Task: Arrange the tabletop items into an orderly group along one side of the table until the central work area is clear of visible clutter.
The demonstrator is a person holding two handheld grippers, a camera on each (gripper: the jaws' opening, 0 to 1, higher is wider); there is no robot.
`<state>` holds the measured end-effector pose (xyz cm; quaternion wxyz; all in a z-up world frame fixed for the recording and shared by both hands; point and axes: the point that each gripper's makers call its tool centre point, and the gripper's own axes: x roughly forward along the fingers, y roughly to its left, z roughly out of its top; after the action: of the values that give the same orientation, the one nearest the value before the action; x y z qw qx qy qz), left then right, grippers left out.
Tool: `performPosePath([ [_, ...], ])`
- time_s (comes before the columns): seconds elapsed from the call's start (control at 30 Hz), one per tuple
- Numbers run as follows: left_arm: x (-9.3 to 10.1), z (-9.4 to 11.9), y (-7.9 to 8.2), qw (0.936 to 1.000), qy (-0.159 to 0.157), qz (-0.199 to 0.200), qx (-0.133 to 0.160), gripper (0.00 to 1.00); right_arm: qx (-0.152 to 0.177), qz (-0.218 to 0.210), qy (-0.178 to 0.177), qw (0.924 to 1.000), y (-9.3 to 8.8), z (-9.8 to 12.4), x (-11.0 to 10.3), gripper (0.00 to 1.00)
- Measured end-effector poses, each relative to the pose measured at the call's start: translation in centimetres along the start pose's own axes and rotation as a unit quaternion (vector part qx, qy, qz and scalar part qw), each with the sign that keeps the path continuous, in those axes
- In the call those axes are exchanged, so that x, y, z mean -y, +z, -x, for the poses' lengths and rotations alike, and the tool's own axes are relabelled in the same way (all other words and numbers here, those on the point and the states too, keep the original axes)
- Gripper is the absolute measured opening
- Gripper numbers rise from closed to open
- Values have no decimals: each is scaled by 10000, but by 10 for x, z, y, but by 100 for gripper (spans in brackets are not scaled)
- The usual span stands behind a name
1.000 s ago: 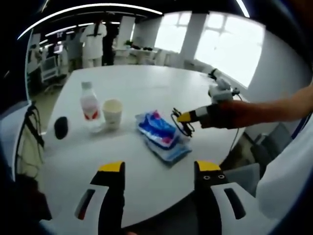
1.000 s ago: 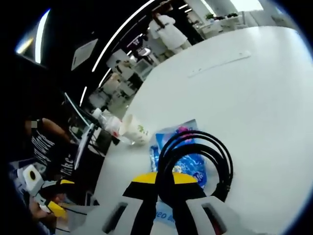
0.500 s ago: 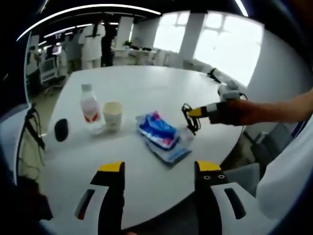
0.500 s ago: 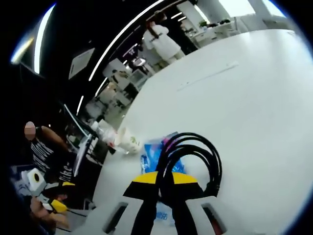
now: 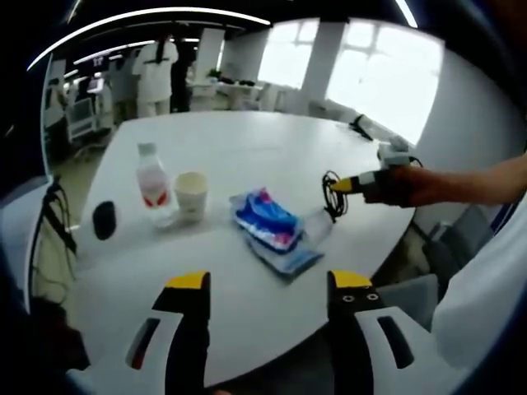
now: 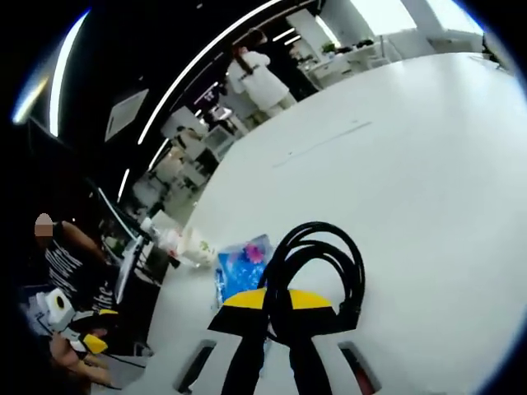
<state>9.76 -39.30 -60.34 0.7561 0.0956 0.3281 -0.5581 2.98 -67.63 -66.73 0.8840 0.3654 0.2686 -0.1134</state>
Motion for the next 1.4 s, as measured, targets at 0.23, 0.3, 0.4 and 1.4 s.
performPosePath([
  [0.23,-1,0,-1,10000,12,6,0,56,-41,2,-42,10000,3,-7,5,4],
  [0.3,-1,0,-1,10000,25,18,-4,56,-74,7,-42,10000,2,-9,4,4],
  [0.4,-2,1,-2,10000,45,25,-1,56,-129,25,-33,9999,1,-15,5,4],
  [1.4,-4,6,-9,9998,161,130,-30,55,-753,0,-272,9968,-38,-39,22,6],
])
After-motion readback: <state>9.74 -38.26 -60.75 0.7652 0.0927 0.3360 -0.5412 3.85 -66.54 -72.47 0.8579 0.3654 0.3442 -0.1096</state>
